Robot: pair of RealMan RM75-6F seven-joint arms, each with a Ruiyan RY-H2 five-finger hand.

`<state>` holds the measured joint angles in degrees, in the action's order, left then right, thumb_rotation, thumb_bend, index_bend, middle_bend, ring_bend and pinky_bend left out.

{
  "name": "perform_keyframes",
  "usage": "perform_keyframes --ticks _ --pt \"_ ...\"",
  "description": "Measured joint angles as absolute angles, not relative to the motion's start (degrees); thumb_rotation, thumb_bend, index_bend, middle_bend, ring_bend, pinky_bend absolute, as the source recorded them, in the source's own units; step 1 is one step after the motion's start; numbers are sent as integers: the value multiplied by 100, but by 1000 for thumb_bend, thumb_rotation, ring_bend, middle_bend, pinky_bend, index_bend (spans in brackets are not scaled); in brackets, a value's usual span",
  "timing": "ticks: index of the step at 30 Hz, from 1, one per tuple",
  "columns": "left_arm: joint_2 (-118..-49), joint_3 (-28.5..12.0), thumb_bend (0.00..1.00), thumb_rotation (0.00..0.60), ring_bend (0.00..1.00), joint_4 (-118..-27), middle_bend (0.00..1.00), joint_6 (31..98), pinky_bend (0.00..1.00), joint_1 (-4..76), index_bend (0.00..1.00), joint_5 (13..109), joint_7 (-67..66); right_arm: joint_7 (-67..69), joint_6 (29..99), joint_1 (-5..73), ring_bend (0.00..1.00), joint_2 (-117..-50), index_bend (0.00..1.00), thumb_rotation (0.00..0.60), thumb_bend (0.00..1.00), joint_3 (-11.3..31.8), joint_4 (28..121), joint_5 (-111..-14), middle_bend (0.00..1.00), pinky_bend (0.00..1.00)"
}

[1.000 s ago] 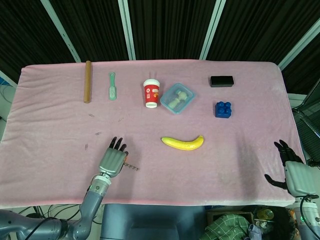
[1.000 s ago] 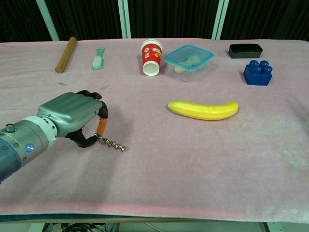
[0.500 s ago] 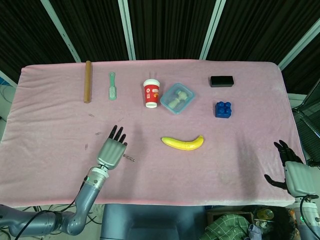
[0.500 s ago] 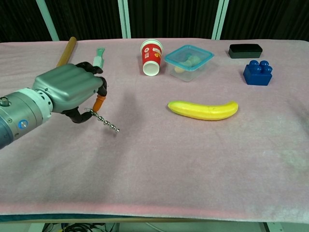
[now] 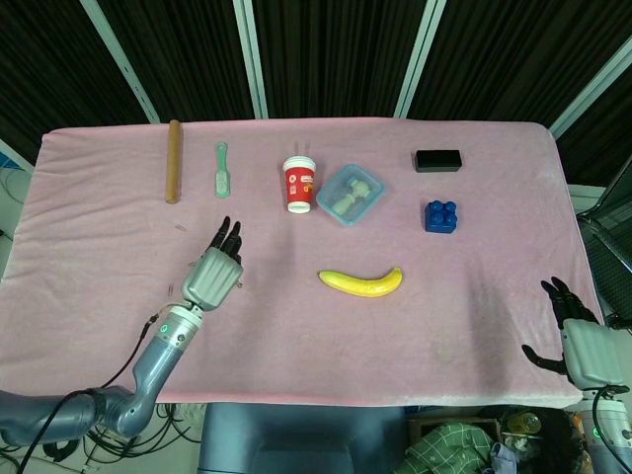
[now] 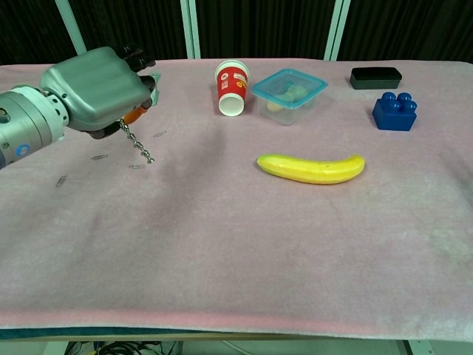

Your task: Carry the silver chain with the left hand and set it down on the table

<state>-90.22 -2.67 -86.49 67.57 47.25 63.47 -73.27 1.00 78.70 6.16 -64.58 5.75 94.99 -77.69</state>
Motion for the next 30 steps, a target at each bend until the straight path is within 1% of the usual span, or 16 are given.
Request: perform_keyframes --ticks 11,19,30 --pt "-9159 -150 427 600 0 -7766 234 6360 0 5017 576 6723 -7468 110 7875 615 92 -6458 0 600 116 586 9498 -7755 0 212" --pt "-9253 27 427 600 0 -7406 234 6140 0 5102 576 6931 -7569 132 7868 615 92 -6453 0 600 116 588 9493 -7751 0 212" --pt "-9349 102 427 600 0 -7157 233 6047 0 5057 576 7044 -7513 126 7877 612 92 -6454 0 600 116 593 9496 -7748 0 212"
